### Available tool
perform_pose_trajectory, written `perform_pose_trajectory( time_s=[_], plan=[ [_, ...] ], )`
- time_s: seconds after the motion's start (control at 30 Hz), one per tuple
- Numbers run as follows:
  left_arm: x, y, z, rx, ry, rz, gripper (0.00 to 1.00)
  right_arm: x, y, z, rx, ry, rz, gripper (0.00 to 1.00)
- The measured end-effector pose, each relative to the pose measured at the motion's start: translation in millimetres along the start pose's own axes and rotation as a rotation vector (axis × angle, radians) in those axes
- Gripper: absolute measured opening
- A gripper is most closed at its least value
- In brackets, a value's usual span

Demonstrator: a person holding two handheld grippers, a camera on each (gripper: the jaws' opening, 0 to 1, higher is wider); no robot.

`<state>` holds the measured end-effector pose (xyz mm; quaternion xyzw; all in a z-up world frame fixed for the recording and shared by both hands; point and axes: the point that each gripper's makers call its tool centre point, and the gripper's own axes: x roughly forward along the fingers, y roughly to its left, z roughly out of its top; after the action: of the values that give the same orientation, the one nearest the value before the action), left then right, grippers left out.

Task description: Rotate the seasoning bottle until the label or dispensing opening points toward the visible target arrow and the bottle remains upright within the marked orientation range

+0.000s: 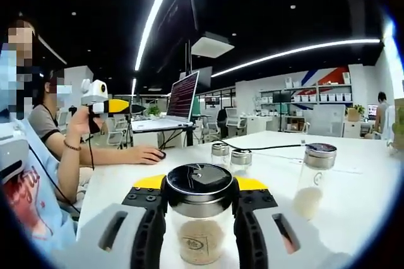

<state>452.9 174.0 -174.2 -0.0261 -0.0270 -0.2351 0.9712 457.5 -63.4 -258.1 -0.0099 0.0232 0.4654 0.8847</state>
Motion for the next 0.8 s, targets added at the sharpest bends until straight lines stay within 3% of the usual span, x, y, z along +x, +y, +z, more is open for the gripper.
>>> perform_pose_trajectory(
  time_s=[0.8],
  plan=[
    [-2.3, 2.5, 2.3, -0.009, -0.007, 0.006, 0.94, 2.3, -6.2, 0.0, -0.003, -0.026, -0.193, 0.4]
  ],
)
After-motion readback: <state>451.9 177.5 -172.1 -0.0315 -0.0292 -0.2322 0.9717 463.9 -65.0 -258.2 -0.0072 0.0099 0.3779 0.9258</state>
